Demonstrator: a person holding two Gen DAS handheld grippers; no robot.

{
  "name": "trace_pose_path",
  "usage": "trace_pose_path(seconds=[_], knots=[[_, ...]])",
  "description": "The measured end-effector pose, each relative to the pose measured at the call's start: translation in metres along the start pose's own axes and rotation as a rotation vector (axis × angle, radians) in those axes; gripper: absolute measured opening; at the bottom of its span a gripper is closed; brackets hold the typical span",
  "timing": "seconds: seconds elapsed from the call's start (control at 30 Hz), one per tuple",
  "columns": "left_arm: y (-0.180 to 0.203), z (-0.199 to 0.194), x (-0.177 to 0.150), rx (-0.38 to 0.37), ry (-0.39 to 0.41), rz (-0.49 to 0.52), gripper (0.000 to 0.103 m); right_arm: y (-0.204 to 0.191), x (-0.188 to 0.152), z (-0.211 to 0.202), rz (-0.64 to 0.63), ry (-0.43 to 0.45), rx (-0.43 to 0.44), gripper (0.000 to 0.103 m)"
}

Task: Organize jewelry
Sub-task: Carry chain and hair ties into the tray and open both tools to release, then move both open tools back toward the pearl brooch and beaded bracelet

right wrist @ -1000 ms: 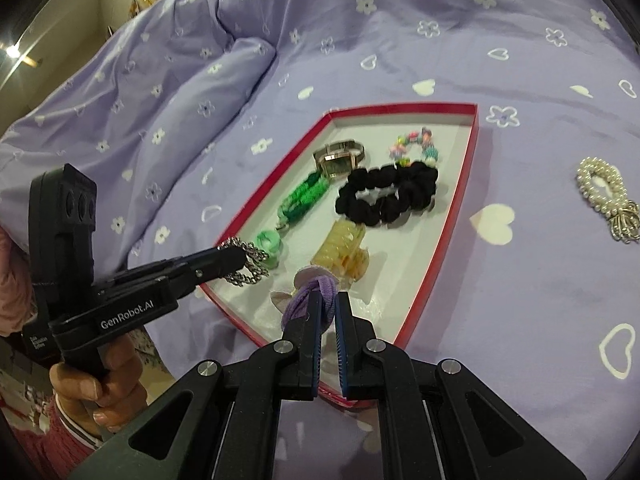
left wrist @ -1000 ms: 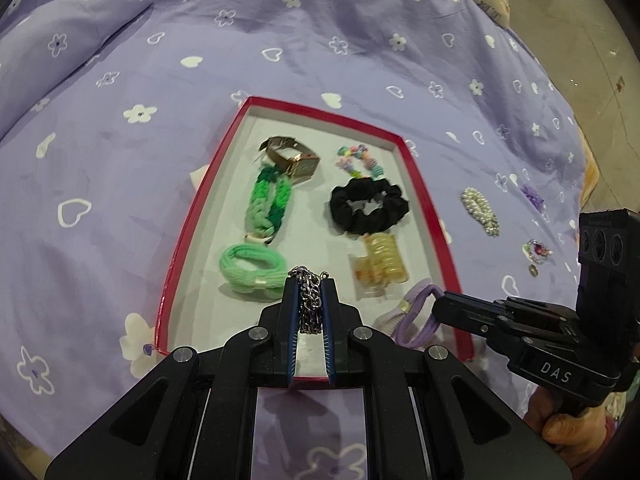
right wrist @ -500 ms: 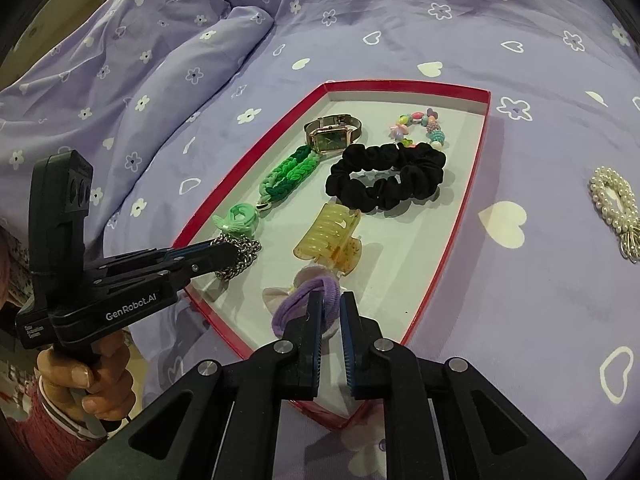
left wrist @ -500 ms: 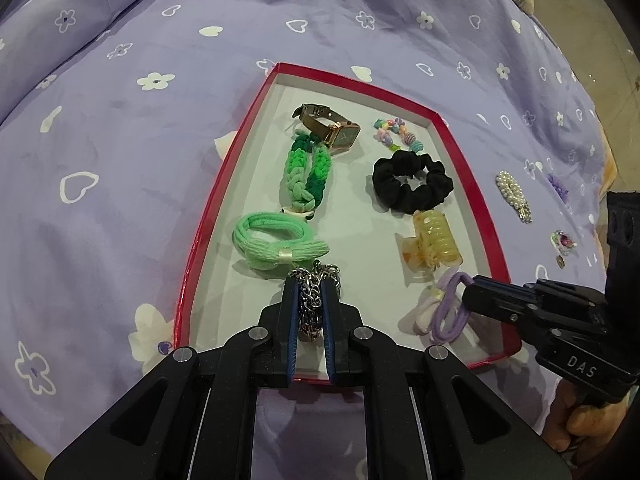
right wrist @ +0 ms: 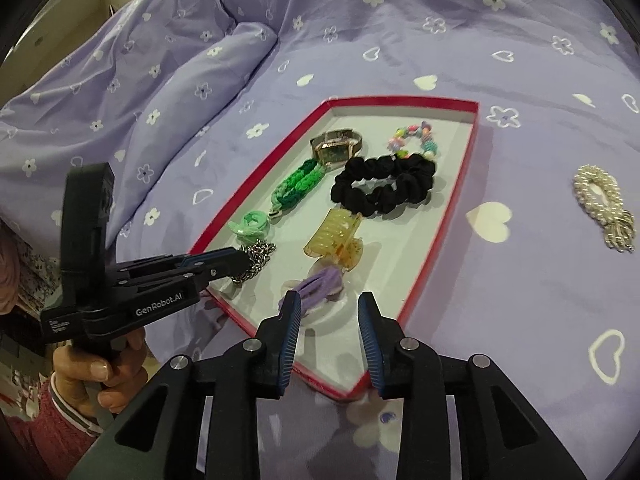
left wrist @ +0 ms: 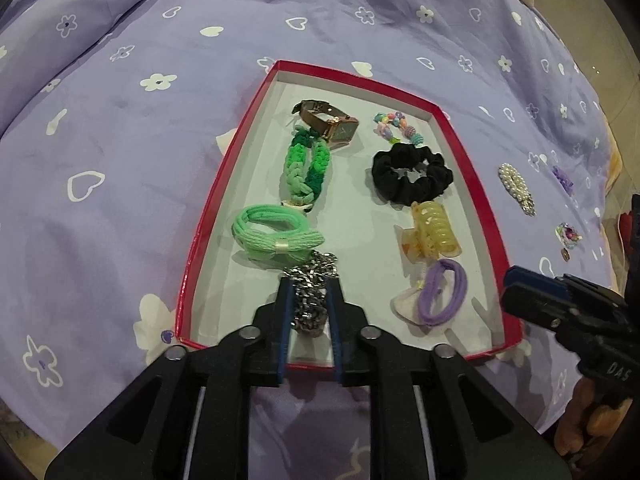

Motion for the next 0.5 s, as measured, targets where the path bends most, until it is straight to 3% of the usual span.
trace_pose_path(seconds=[0.07,0.5], knots=[[0.003,-0.005,-0.001,0.005,0.014,0.006,0.036,0.004,-0.002,-0.008,0.013,0.019,0.005,0.033],[0.044,-0.037,0.003,-0.039,0.085,0.06,0.052,0.055,-0.027,-0.061,0.159,0.128,-0.016,0.038]])
Point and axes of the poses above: each gripper's, at about its wrist camera, not at the fingertips, and z roughly the way its jaws point, y to its right, x to its top, the point moved 3 cm from there along z, roughly the way its jaws point, and after that the axes turned 8 degrees about -y, right-handed, at the moved point
